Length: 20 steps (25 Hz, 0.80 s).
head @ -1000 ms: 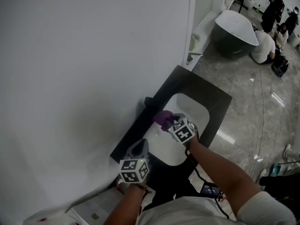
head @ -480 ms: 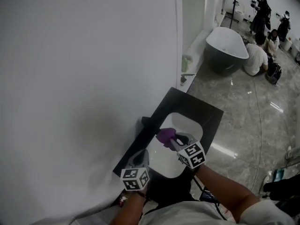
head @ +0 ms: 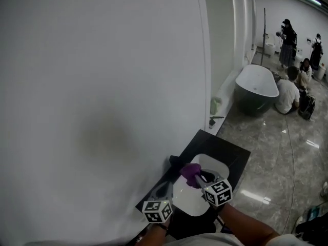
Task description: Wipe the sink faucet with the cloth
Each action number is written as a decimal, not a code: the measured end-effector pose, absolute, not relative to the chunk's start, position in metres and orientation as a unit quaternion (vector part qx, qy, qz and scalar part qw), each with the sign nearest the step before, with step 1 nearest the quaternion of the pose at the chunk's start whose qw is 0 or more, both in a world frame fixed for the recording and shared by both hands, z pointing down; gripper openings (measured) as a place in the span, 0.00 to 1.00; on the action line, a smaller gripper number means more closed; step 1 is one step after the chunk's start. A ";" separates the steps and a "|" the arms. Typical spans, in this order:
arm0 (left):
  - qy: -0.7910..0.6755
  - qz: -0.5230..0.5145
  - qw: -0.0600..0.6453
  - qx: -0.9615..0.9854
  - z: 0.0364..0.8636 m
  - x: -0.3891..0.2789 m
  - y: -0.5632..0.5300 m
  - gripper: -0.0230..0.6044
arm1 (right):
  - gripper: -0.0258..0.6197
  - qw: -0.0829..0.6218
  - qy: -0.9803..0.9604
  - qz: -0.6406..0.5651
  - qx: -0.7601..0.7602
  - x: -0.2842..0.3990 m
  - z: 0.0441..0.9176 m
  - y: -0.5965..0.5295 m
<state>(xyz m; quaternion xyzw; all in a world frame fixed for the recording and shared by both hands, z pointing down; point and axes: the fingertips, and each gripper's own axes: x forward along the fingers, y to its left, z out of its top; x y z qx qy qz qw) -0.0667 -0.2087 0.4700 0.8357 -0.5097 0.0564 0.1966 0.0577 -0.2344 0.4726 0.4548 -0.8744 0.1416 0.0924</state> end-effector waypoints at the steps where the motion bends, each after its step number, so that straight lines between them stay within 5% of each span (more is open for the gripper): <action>1: -0.509 0.057 0.199 0.835 0.470 -0.068 -0.209 0.04 | 0.15 0.092 -0.874 0.141 0.456 0.057 0.471 -0.234; 20: -0.519 0.044 0.195 0.831 0.463 -0.085 -0.210 0.04 | 0.15 0.092 -0.869 0.144 0.465 0.052 0.467 -0.234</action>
